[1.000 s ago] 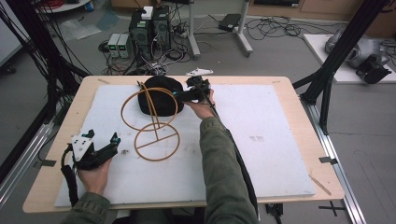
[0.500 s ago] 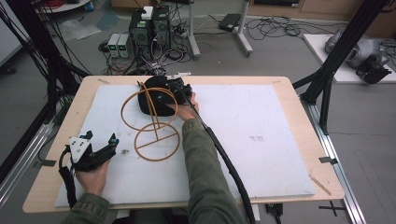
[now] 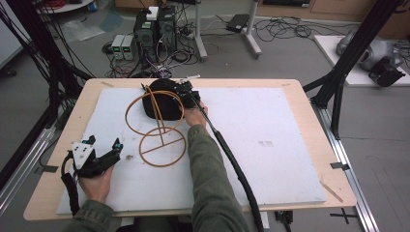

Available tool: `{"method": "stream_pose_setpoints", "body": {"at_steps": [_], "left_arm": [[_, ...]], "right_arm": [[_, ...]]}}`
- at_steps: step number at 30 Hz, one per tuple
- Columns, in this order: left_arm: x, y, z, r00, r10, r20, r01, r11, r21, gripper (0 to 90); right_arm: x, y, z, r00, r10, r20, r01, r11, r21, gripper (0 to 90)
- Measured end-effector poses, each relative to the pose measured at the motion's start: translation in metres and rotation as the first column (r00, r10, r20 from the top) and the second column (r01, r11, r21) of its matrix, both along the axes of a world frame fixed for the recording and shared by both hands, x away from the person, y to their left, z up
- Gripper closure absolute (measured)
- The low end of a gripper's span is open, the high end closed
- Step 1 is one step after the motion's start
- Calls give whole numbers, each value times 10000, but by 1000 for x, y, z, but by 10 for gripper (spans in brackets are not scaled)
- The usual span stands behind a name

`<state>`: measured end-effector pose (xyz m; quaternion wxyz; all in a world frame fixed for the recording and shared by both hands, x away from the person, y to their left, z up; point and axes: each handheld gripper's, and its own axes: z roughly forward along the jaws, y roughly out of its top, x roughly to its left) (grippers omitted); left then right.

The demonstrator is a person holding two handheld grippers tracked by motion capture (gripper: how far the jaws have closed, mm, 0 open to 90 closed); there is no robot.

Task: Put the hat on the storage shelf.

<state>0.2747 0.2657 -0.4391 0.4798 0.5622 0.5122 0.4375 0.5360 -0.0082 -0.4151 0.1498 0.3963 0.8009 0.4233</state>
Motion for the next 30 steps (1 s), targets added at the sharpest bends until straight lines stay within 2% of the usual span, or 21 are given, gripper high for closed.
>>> {"method": "stream_pose_setpoints", "body": {"at_steps": [4,5,8,12,15,23,25,30], "left_arm": [[0,0,0,10000,-4,-22,4,10000,-28,169],[0,1,0,10000,18,6,-18,10000,-76,170],[-1,3,1,10000,51,7,-51,10000,-72,169],[0,4,1,10000,33,-47,-34,9999,-127,169],[0,4,0,9997,-118,-192,109,9990,-439,169],[0,0,0,9995,-261,-188,253,9988,-410,170],[0,1,0,9995,-259,-152,252,9989,-391,170],[-1,2,-1,9994,-274,-197,265,9988,-406,170]], "right_arm": [[-2,1,1,9999,-8,162,11,9999,-152,879],[-1,-2,1,9999,-103,-44,103,9998,150,880],[-1,-5,2,9997,-150,-194,158,9990,417,879],[-1,-6,3,9999,-27,-165,33,9991,417,880],[-2,-8,5,9996,200,-207,-188,9983,554,881],[-8,-13,16,9996,196,200,-210,9971,728,881],[-10,-17,23,9993,102,348,-135,9952,966,881],[-15,-25,38,9967,74,807,-164,9936,1116,881]]}}
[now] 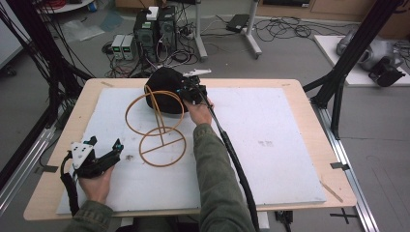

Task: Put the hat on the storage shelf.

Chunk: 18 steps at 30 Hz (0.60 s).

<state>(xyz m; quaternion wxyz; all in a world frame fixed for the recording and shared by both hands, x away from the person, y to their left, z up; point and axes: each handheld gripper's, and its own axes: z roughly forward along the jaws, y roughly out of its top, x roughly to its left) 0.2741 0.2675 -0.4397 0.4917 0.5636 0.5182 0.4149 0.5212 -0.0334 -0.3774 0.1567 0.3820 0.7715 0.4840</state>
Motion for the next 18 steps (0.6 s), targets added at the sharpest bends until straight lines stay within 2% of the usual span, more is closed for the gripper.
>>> {"method": "stream_pose_setpoints", "body": {"at_steps": [3,11,12,14,16,18], "left_arm": [[0,-1,0,10000,-41,-20,42,10000,9,170],[3,-9,-2,9992,-366,-128,367,9993,91,170],[3,-9,-2,9991,-402,-123,404,9991,134,170],[3,-10,-2,9989,-452,-147,455,9988,181,170],[4,-9,-3,9986,-477,-218,482,9986,222,170],[4,-9,-3,9987,-458,-207,462,9988,175,170]], "right_arm": [[-3,-8,8,9998,-11,220,7,9998,178,881],[-17,-22,28,9972,-27,745,16,9999,146,880],[-20,-26,35,9962,-48,873,23,9996,279,880],[-21,-28,37,9954,-46,958,11,9993,369,880],[-26,-31,46,9933,-63,1158,-18,9976,690,880],[-28,-32,49,9922,-92,1242,-1,9972,746,879]]}}
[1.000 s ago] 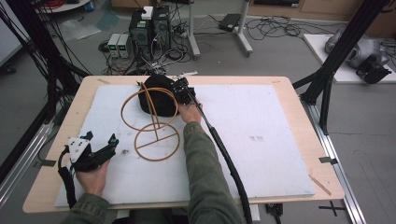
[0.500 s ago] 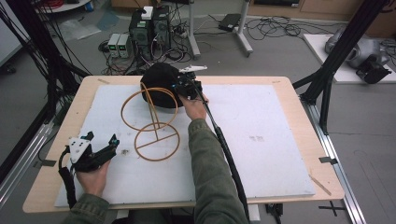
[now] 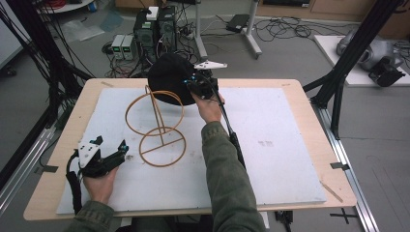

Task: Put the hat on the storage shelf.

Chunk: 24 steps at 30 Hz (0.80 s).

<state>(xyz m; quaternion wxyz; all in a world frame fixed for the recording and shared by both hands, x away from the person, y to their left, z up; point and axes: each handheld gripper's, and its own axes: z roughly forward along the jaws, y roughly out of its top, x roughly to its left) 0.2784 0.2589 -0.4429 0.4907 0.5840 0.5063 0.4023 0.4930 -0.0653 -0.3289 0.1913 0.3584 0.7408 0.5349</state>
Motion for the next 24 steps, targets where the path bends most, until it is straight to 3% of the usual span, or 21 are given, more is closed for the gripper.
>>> {"method": "stream_pose_setpoints", "body": {"at_steps": [1,7,12,18,21,24], "left_arm": [[0,1,0,10000,34,-1,-34,10000,9,170],[0,3,0,10000,81,-3,-81,10000,10,170],[0,4,0,9999,66,-80,-66,10000,21,170],[1,3,-1,10000,93,-32,-93,10000,25,170],[1,3,-1,10000,50,-57,-50,10000,20,170],[2,3,-1,10000,39,-65,-39,10000,7,170]], "right_arm": [[-4,-2,6,9996,-26,287,23,9999,105,880],[-13,-13,22,9956,-277,900,221,9978,632,879],[-18,-20,31,9932,-211,1145,78,9933,1155,879],[-30,-29,46,9882,37,1534,-300,9850,1697,879],[-35,-36,52,9868,306,1589,-672,9708,2302,878],[-40,-39,59,9839,632,1672,-1015,9675,2317,879]]}}
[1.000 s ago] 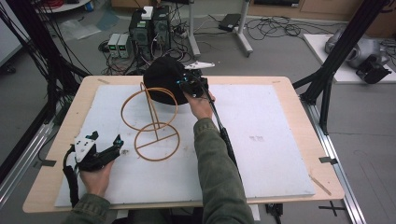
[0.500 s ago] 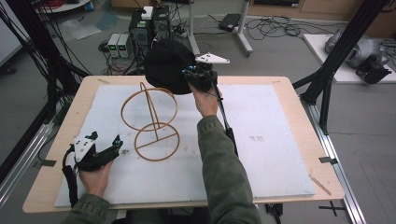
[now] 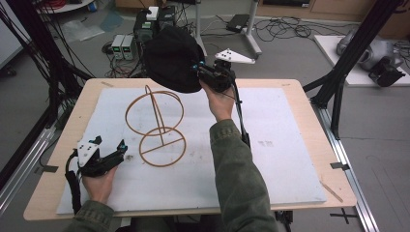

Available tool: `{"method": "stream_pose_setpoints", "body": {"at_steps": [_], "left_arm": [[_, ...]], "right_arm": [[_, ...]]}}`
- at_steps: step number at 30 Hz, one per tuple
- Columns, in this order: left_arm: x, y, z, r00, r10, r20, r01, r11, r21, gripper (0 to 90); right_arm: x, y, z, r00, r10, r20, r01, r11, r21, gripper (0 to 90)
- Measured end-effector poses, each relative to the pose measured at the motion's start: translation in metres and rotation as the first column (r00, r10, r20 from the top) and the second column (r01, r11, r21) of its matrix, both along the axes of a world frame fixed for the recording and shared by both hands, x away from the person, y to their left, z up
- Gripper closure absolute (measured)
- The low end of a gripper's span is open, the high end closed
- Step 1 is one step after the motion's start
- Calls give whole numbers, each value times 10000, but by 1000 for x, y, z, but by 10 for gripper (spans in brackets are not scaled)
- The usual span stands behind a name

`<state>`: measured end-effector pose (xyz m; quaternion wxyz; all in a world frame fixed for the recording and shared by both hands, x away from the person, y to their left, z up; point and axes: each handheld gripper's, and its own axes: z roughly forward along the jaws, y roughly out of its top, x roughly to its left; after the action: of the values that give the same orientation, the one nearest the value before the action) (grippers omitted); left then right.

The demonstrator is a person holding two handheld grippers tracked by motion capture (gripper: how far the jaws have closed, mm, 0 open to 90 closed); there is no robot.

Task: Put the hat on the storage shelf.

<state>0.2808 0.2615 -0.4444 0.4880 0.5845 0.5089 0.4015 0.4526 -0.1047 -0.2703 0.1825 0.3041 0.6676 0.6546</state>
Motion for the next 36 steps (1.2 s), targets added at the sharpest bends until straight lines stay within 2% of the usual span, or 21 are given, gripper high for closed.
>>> {"method": "stream_pose_setpoints", "body": {"at_steps": [3,4,6,10,15,17,20,22,23,25,26,28,29,30,31,34,36], "left_arm": [[0,0,0,10000,-1,-54,1,10000,14,170],[0,0,0,10000,7,-46,-7,10000,3,170],[1,0,0,10000,-2,-41,2,10000,-39,173],[1,0,0,10000,-42,-73,41,10000,-88,174],[1,0,0,9999,-77,-111,76,9999,-100,174],[1,0,0,9999,-87,-128,85,9999,-121,174],[1,0,0,9999,-58,-87,56,9998,-191,174],[1,1,0,9999,-50,-92,48,9998,-181,174],[2,1,0,9999,-54,-95,52,9998,-190,174],[2,1,0,9999,-54,-94,52,9998,-198,174],[2,1,0,9999,-60,-107,58,9998,-203,174],[2,1,0,9999,-57,-121,54,9998,-191,174],[2,1,0,9999,-60,-129,58,9998,-192,174],[2,1,-1,9999,-52,-133,50,9998,-216,174],[2,1,-1,9999,-52,-133,50,9998,-216,174],[1,1,0,9999,-64,-150,60,9997,-238,174],[1,1,-1,9999,-65,-157,61,9997,-237,174]], "right_arm": [[-3,-1,3,9998,189,64,-190,9998,82,878],[-8,-2,6,9986,518,139,-522,9981,312,878],[-13,-3,10,9966,757,313,-769,9963,379,877],[-22,-2,15,9935,999,554,-1027,9935,496,877],[-29,-8,19,9860,1533,659,-1594,9823,988,877],[-32,-8,20,9840,1646,685,-1710,9800,1018,877],[-38,-7,22,9745,2080,839,-2157,9716,972,876],[-39,-7,23,9722,2188,838,-2265,9692,968,877],[-43,-4,24,9635,2513,923,-2596,9612,931,877],[-45,-3,25,9603,2613,975,-2702,9584,924,877],[-49,0,26,9477,3012,1055,-3105,9467,862,877],[-50,1,26,9445,3107,1066,-3200,9436,848,877],[-52,3,27,9391,3261,1083,-3352,9387,804,876],[-55,6,27,9302,3505,1086,-3578,9321,567,877],[-55,6,27,9302,3505,1086,-3578,9321,567,877],[-59,11,23,9214,3727,1099,-3771,9260,208,877],[-58,11,22,9190,3797,1062,-3840,9230,229,877]]}}
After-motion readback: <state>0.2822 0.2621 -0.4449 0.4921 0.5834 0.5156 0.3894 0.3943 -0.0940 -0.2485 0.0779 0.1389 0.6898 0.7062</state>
